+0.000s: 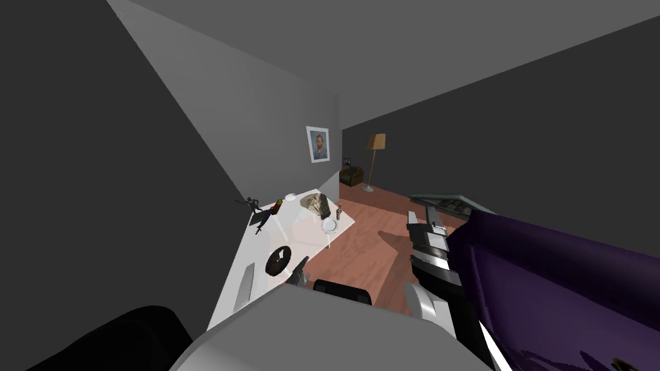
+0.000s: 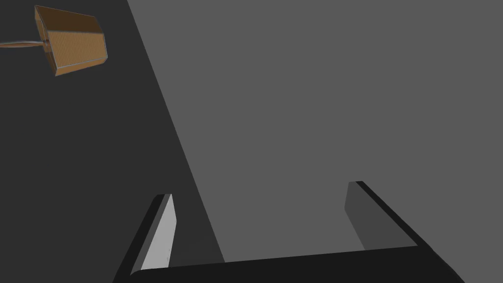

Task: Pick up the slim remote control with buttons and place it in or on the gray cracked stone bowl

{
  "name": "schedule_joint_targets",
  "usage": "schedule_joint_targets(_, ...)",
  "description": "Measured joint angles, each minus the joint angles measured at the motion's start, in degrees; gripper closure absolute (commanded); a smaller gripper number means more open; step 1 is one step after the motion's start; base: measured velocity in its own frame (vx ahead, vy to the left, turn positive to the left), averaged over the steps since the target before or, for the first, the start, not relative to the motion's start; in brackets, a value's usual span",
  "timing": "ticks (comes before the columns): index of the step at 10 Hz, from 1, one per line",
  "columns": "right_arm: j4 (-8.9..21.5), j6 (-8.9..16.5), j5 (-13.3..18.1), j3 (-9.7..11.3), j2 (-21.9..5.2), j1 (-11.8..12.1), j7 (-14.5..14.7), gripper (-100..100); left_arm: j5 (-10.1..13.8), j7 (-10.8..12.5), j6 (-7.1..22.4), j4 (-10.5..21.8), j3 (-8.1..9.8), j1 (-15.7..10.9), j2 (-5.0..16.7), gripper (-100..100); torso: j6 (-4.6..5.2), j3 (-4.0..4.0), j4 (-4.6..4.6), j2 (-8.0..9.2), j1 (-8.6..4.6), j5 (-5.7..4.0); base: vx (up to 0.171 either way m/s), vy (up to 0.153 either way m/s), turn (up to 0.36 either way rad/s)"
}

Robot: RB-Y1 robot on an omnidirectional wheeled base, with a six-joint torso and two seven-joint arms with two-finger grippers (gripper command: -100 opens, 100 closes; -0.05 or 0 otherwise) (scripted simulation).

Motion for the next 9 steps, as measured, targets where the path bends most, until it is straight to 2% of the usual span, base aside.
schedule_joint_targets(1, 0.0, 0.0, 0.0, 0.0, 0.0, 0.0, 0.0, 0, 0.3, 0.1, 0.0, 1.1, -1.04, 0.4, 0.8, -100, 0.04, 0.0, 0.0, 0.0, -0.01, 0.0, -0.007, -0.015, -0.357)
schedule_joint_targets(2, 0.0, 0.0, 0.0, 0.0, 0.0, 0.0, 0.0, 0, 1.2, 0.8, 0.4, 2.5, -2.08, 0.4, 2.6, -100, 0.05, 0.01, 0.0, 0.01, -0.02, -0.01, -0.026, -0.005, -0.407)
schedule_joint_targets(3, 0.0, 0.0, 0.0, 0.0, 0.0, 0.0, 0.0, 0, 1.4, 0.7, 1.2, 2.7, -3.66, 2.0, 3.3, -100, 0.04, 0.05, 0.01, 0.1, -0.02, -0.01, -0.033, 0.002, -0.384)
schedule_joint_targets(4, 0.0, 0.0, 0.0, 0.0, 0.0, 0.0, 0.0, 0, 2.1, 1.0, 2.1, 3.4, -4.94, 2.7, 5.0, -100, 0.04, 0.07, 0.03, 0.12, 0.03, 0.0, -0.017, 0.009, -0.15)
schedule_joint_targets(6, 0.0, 0.0, 0.0, 0.0, 0.0, 0.0, 0.0, 0, 3.1, 1.8, 2.1, 5.5, -6.4, 3.3, 7.3, -100, 0.03, 0.02, 0.01, 0.03, 0.07, 0.01, 0.0, 0.014, -0.256)
schedule_joint_targets(7, 0.0, 0.0, 0.0, 0.0, 0.0, 0.0, 0.0, 0, 3.9, 2.3, 3.2, 6.5, -7.61, 3.3, 8.4, -100, 0.02, 0.0, 0.0, 0.0, 0.12, 0.02, -0.005, 0.025, -0.442)
schedule_joint_targets(8, 0.0, 0.0, 0.0, 0.0, 0.0, 0.0, 0.0, 0, 4.6, 2.8, 3.9, 8.9, -9.16, 2.9, 9.4, -100, 0.05, 0.01, 0.0, 0.01, 0.15, 0.03, -0.01, 0.029, -0.177)
schedule_joint_targets(9, 0.0, 0.0, 0.0, 0.0, 0.0, 0.0, 0.0, 0, 5.1, 3.2, 4.0, 9.7, -9.72, 3.1, 10.3, -100, -0.01, 0.01, 0.01, 0.02, 0.15, 0.03, -0.015, 0.028, -0.21)
